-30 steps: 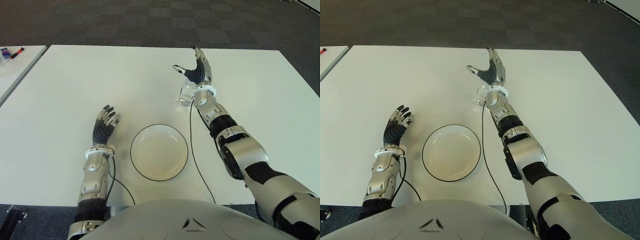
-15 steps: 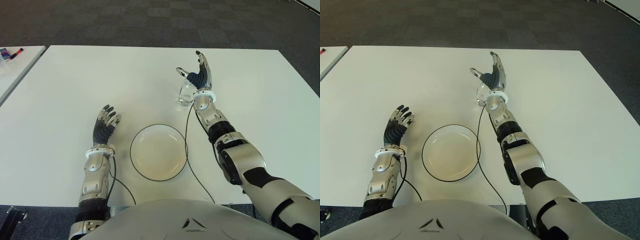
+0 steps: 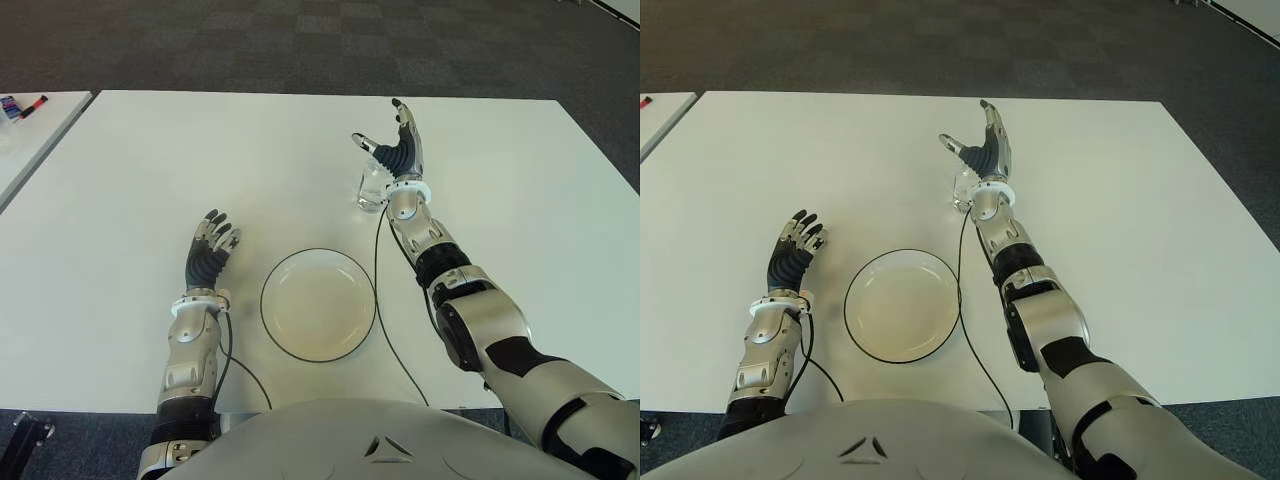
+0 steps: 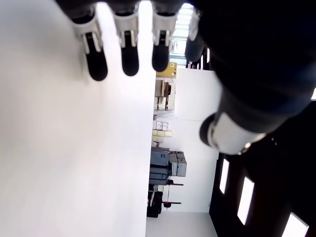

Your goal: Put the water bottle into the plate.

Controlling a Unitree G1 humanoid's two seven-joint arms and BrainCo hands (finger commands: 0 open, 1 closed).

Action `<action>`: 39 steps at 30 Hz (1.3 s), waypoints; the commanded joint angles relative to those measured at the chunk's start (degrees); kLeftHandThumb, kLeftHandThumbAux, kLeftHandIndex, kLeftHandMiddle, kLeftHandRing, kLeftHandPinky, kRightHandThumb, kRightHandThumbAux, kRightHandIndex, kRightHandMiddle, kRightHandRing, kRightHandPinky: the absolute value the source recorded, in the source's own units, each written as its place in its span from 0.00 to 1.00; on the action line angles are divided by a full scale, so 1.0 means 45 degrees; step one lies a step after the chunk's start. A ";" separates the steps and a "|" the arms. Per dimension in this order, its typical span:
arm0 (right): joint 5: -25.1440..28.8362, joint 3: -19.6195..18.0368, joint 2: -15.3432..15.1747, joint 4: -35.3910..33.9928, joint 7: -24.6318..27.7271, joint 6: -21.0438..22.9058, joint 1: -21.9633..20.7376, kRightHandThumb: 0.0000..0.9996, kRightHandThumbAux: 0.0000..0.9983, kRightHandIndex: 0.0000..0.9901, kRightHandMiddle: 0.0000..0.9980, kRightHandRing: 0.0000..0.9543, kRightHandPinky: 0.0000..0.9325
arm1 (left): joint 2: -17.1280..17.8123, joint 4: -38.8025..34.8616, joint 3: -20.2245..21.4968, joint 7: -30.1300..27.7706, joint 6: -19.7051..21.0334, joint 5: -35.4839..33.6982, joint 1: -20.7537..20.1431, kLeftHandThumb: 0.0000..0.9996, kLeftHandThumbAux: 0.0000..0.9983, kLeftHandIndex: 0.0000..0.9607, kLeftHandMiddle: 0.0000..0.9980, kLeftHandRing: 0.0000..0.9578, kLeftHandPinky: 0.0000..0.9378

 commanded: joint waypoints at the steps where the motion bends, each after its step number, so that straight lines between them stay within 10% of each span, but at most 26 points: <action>1: 0.0197 -0.0076 0.0071 -0.0017 0.0176 0.0012 0.0268 0.29 0.56 0.02 0.08 0.11 0.18 | 0.0041 0.0146 0.0025 0.0012 0.0225 0.0061 -0.0018 0.40 0.69 0.10 0.12 0.14 0.20; 39: 0.0272 -0.0106 0.0138 0.0184 0.0470 -0.0010 0.0594 0.28 0.55 0.02 0.12 0.16 0.22 | -0.0003 0.0018 -0.0020 -0.0036 0.0030 0.0020 0.0014 0.41 0.67 0.10 0.11 0.13 0.21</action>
